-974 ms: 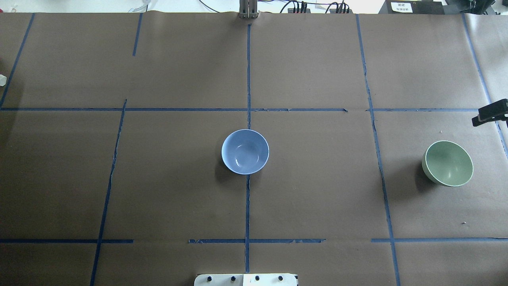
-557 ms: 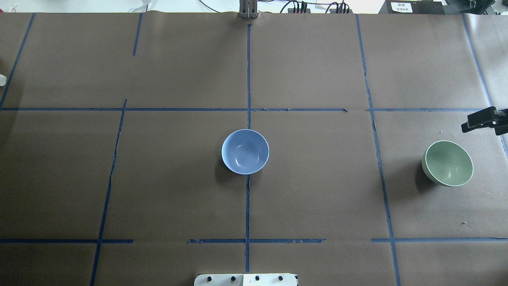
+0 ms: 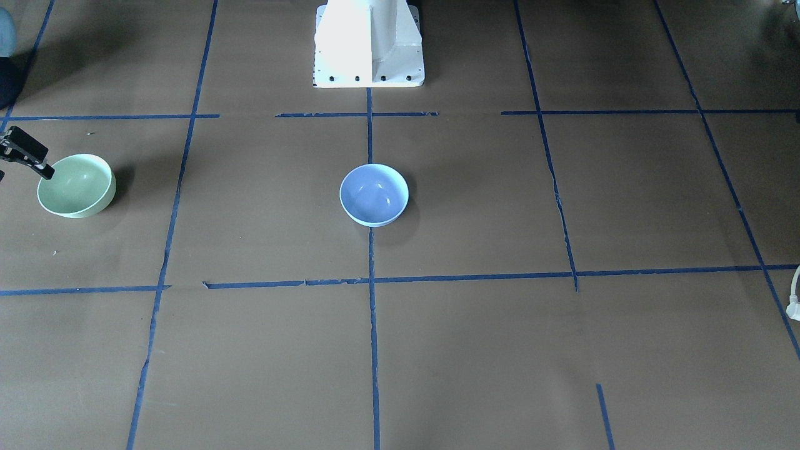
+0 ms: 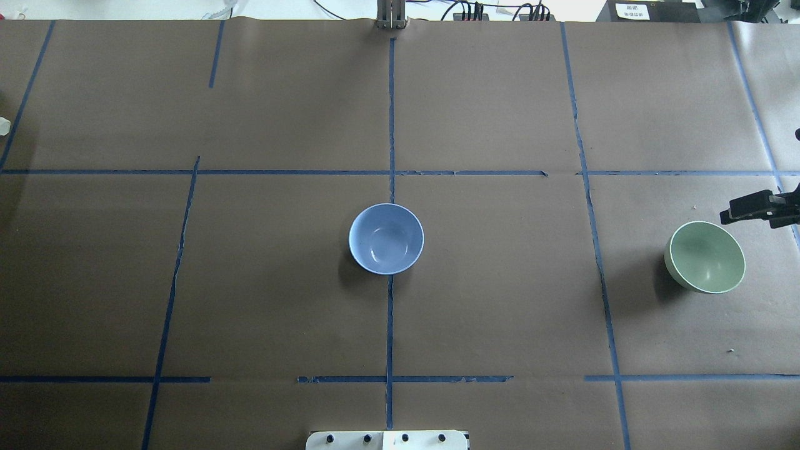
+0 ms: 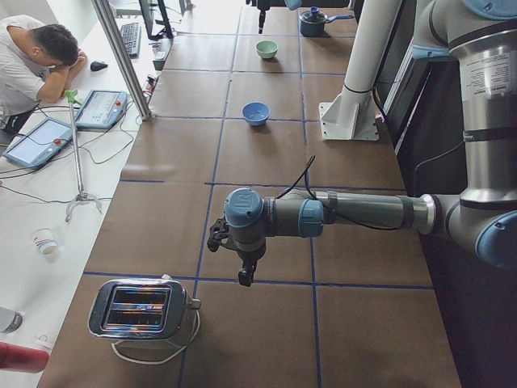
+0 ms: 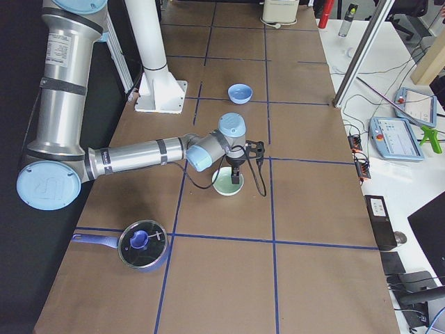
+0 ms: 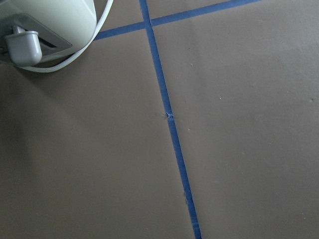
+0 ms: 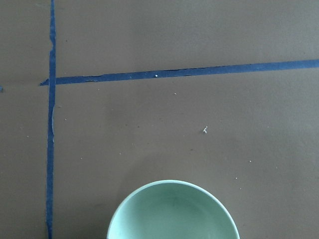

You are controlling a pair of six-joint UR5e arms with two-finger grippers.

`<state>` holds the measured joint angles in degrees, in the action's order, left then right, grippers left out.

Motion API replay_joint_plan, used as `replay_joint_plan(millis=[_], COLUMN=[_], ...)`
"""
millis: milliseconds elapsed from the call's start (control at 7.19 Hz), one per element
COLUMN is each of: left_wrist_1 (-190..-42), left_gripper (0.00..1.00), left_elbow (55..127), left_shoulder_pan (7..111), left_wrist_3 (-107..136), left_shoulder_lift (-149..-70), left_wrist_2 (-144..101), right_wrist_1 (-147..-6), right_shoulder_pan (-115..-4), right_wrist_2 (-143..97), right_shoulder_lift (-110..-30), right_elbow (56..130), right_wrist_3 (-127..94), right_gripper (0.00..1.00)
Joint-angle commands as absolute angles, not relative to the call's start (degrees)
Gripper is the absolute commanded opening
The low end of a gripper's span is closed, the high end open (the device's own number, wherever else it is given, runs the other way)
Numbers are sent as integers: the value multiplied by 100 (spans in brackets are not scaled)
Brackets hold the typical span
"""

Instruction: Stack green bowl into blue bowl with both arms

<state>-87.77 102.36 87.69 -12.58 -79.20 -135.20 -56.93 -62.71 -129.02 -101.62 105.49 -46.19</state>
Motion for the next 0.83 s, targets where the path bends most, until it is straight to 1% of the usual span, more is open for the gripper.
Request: replay_joint_plan(millis=[0, 139, 417, 557, 696], left_wrist_1=[-8789, -8789, -8789, -8789, -8789], left_gripper=[100, 100, 100, 100, 100], left_elbow=[10230, 10239, 10230, 10230, 10230], left_shoulder_pan=[8771, 8771, 8771, 8771, 8771], left_wrist_3=[-1239, -1213, -1213, -1204, -1195], left_shoulder_lift=[-7928, -7945, -7972, -7972, -7989], left_wrist_2=[-13518, -13518, -13526, -13526, -13526], right_wrist_1=[-4539, -4396, -4395, -4395, -4395], right_shoulder_pan=[-6161, -6013, -5618, -5599, -5599], right_wrist_2=[-12867, -12885, -12832, -12832, -12832], right_shoulder_lift=[-10266, -10213, -10204, -10204, -10213], right_elbow=[9663, 9450, 9422, 9422, 9422], right_wrist_3=[-4746, -4746, -4746, -4859, -4965], right_gripper=[100, 100, 100, 78, 26])
